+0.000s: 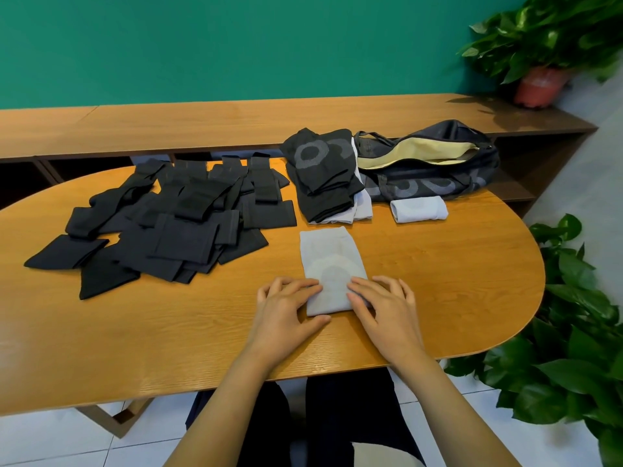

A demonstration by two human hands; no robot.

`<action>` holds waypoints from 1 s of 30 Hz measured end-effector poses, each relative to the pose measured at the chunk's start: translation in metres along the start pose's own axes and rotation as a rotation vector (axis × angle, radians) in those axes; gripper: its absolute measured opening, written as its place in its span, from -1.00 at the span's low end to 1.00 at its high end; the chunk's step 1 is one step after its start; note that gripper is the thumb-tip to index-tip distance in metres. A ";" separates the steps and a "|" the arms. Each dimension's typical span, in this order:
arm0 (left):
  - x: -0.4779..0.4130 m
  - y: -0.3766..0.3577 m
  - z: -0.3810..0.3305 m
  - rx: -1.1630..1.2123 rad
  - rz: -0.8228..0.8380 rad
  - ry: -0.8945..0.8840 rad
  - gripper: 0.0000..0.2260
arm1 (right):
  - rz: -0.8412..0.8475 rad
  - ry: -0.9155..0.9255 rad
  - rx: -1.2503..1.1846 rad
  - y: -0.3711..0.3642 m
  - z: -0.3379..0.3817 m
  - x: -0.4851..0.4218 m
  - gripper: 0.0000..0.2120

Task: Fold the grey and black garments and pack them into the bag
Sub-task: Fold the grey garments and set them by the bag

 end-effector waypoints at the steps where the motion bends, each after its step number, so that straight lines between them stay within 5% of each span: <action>1: 0.000 0.001 0.000 0.005 -0.013 0.001 -0.43 | 0.004 -0.003 -0.011 0.000 0.000 0.000 -0.47; 7: 0.001 0.006 0.000 0.063 -0.076 0.041 -0.52 | 0.037 0.024 -0.066 0.003 0.001 0.001 -0.43; 15: 0.002 0.009 0.003 0.133 -0.091 0.060 -0.48 | -0.070 0.001 -0.116 0.013 0.002 0.003 -0.71; 20: 0.002 0.013 0.002 0.104 -0.145 0.046 -0.67 | -0.060 -0.034 -0.146 0.013 -0.001 0.002 -0.79; 26: 0.004 0.016 0.003 0.184 -0.146 0.144 -0.51 | -0.043 -0.186 -0.200 0.014 -0.008 0.004 -0.65; 30: 0.004 0.015 0.006 0.207 -0.146 0.156 -0.52 | -0.082 -0.131 -0.203 0.017 -0.004 0.002 -0.61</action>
Point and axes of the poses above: each hand's wrist, its own x-axis away from the middle knuckle, its own y-axis out of the back of the hand, z = x × y, the point moved 6 cm from there along -x, towards the middle knuckle, and after that the axes turned 7 degrees about -x, right-handed, at the moved point
